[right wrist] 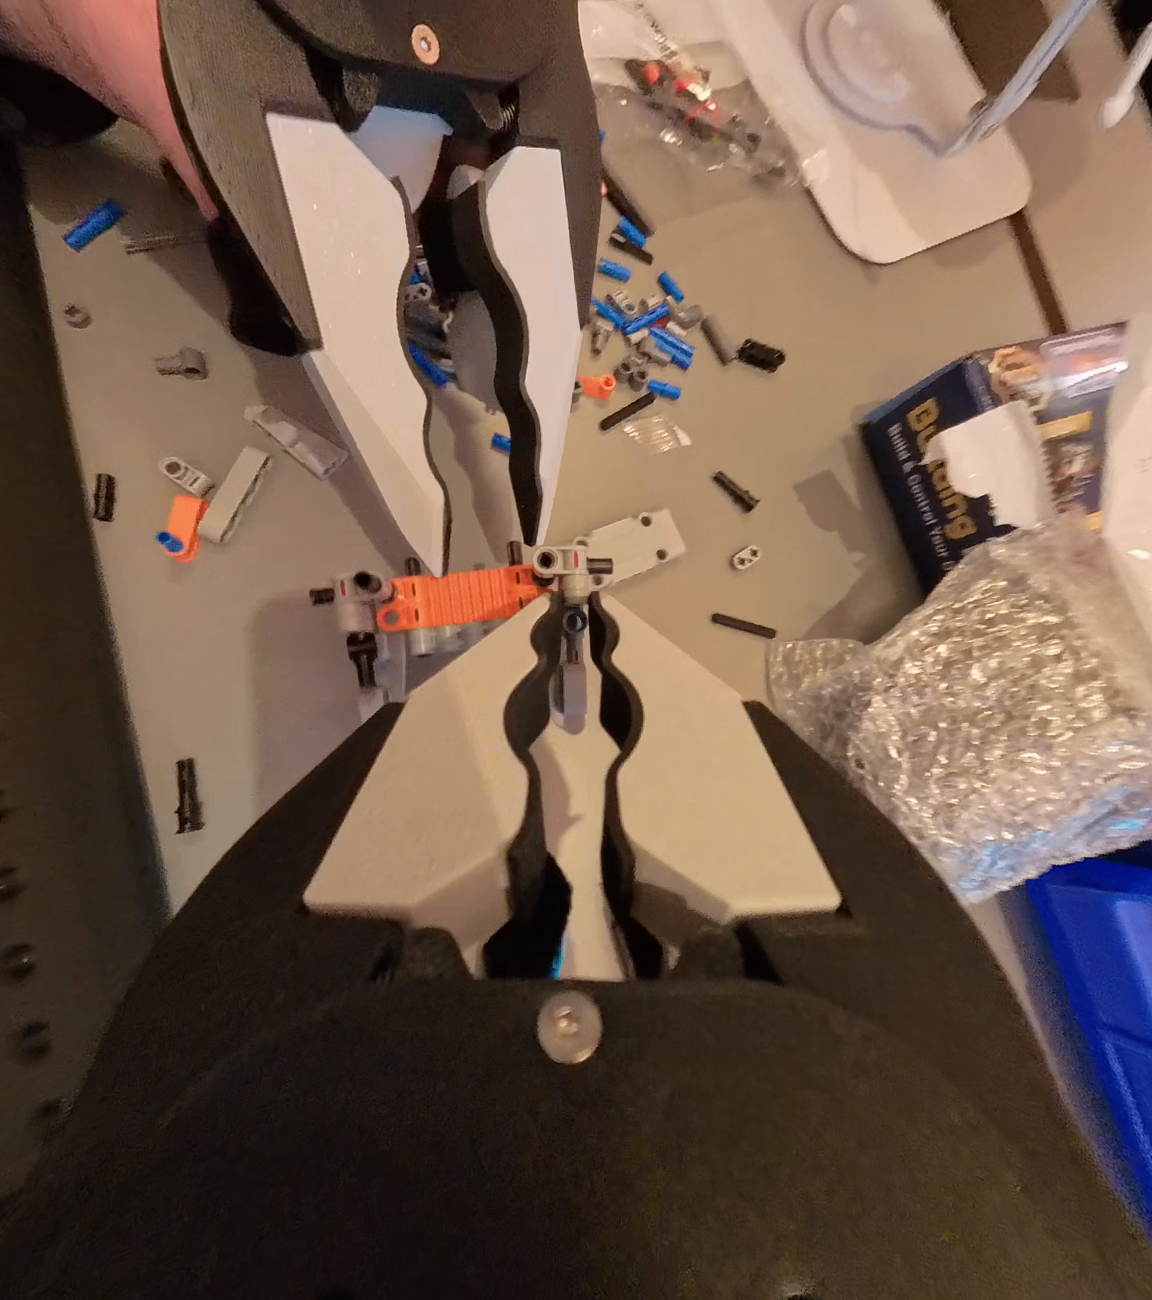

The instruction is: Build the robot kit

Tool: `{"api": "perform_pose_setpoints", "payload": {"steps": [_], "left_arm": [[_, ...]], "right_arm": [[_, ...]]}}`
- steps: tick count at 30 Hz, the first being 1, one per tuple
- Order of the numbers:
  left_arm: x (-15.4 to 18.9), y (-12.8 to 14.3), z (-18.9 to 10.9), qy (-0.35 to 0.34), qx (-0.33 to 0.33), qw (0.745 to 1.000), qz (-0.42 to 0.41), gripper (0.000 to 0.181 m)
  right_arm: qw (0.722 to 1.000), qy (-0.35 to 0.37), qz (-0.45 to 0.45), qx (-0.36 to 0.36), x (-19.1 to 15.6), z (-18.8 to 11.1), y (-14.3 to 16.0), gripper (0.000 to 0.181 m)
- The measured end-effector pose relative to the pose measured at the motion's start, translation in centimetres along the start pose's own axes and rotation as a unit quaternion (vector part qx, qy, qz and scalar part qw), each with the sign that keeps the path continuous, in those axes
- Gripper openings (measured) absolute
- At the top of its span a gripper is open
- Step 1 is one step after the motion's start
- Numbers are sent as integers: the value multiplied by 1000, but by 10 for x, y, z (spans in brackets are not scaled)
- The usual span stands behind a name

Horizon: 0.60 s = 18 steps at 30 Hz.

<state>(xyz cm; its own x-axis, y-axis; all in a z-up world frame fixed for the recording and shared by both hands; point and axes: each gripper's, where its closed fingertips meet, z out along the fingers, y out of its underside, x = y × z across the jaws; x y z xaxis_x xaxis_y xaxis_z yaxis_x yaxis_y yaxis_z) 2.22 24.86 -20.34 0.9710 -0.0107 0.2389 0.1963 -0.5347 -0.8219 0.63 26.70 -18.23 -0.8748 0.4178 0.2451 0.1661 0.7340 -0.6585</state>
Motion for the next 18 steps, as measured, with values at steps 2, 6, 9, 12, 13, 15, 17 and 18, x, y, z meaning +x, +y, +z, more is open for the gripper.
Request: {"api": "perform_pose_setpoints", "payload": {"steps": [2,6,9,12,13,15,17,18], "left_arm": [[3,-6,-3,23,21,999,-27,32],[7,-11,-6,61,45,995,-66,30],[5,-13,-9,72,59,992,-83,21],[5,-18,-13,78,75,990,-91,19],[4,-20,-15,76,80,990,-91,17],[1,-22,-20,67,90,990,-89,12],[-1,-23,-22,60,92,990,-85,11],[-2,-24,-23,56,94,991,-83,11]], "right_arm": [[1000,21,-18,7,2,-2,-6,4],[997,56,-49,32,2,-6,-22,4],[993,83,-66,43,3,-8,-30,4],[990,102,-81,59,3,-11,-39,4],[989,107,-85,63,3,-12,-41,4],[987,118,-87,71,5,-14,-44,5],[986,123,-85,77,6,-15,-46,5],[985,125,-85,79,7,-15,-47,5]]}}
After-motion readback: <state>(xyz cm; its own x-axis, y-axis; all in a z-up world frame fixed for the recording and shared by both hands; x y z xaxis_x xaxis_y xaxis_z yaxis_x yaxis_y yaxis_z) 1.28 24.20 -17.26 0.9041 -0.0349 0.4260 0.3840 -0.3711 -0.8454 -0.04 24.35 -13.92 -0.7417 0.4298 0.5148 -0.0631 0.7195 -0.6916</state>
